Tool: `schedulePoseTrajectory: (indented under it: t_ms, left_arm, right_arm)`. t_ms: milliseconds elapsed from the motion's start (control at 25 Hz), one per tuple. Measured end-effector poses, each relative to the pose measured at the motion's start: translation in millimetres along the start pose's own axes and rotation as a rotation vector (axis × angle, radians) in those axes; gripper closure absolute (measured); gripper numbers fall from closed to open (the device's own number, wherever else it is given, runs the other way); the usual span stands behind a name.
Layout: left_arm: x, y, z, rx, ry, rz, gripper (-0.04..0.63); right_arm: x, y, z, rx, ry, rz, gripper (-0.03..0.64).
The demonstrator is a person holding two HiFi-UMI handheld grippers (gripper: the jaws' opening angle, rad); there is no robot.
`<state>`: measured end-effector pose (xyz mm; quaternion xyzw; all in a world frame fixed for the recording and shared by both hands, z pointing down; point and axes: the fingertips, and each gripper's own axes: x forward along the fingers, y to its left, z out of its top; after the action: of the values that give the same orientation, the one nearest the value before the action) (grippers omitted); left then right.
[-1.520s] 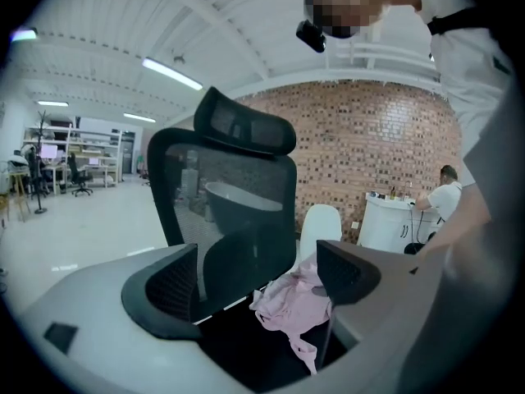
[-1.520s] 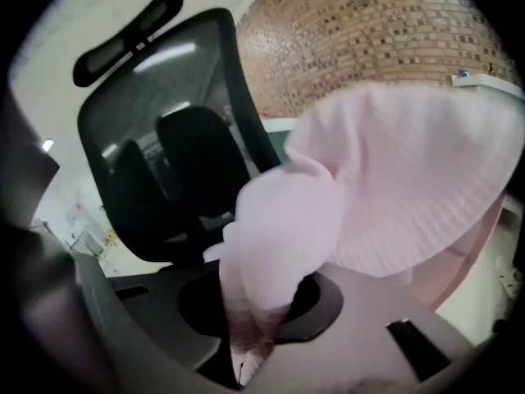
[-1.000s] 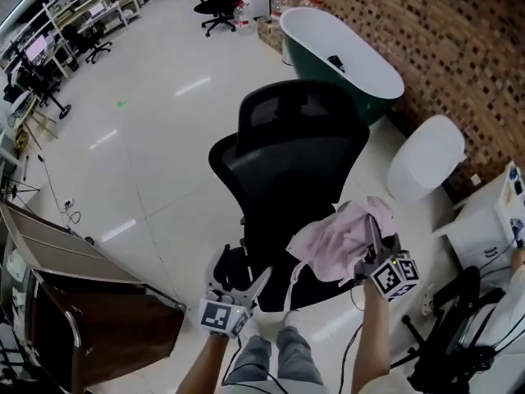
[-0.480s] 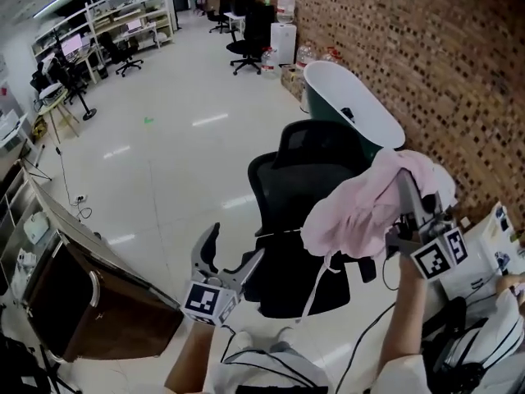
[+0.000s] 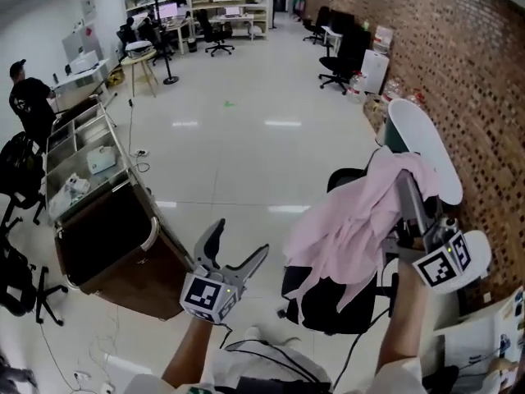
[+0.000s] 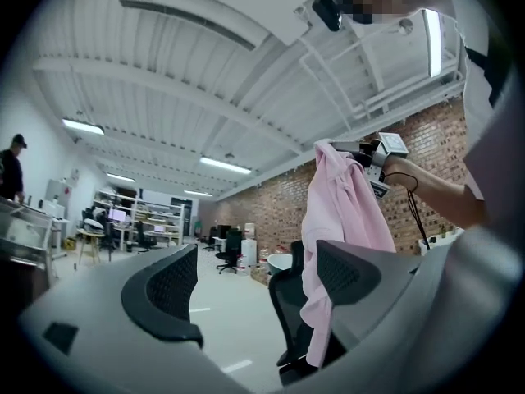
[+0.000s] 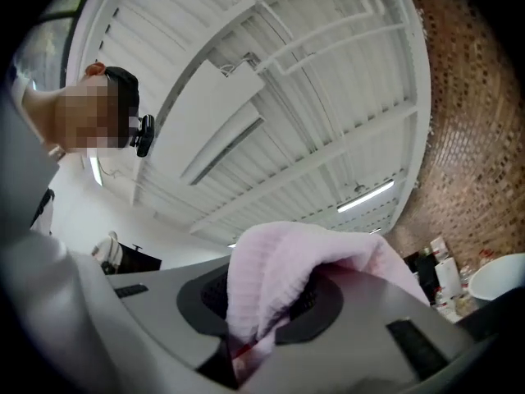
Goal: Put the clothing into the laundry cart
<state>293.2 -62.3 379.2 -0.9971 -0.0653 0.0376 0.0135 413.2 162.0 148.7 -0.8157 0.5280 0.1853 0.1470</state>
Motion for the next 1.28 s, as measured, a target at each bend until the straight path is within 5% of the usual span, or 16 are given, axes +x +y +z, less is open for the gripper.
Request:
schedulePoseTrajectory:
  t_ms: [240,520,800,1080,1280]
  left_arm:
    - [-103.7,74.6,21.4,0.038,0.031,0.312,0.163]
    - [-217.2,107.9,29.3,0.023,0.022,0.686,0.163]
    - [-321.3,115.9,25.8,0.017,-0.003,0.931,0.163]
    - [-404.7,143.6,16.0,0.059,-0.009,1.002,0.163]
    - [-452.5,185.0,22.6,0.068,-0.023,1.014,0.163]
  right_arm:
    - [101.9,86.4,-4.4,0.159,-0.095,0.327,0.526]
    - [207.1,203.6,-18.2,0.318,-0.126,0.719,0.526]
    - [284.9,341.2,-39.9,0.439,-0.113,0.957,0.526]
    - [330.5,478.4,-109.1,0.414,0.043,1.001,0.525]
    - [356.6,578.2,-227.3,0.303,0.302,1.022,0.518]
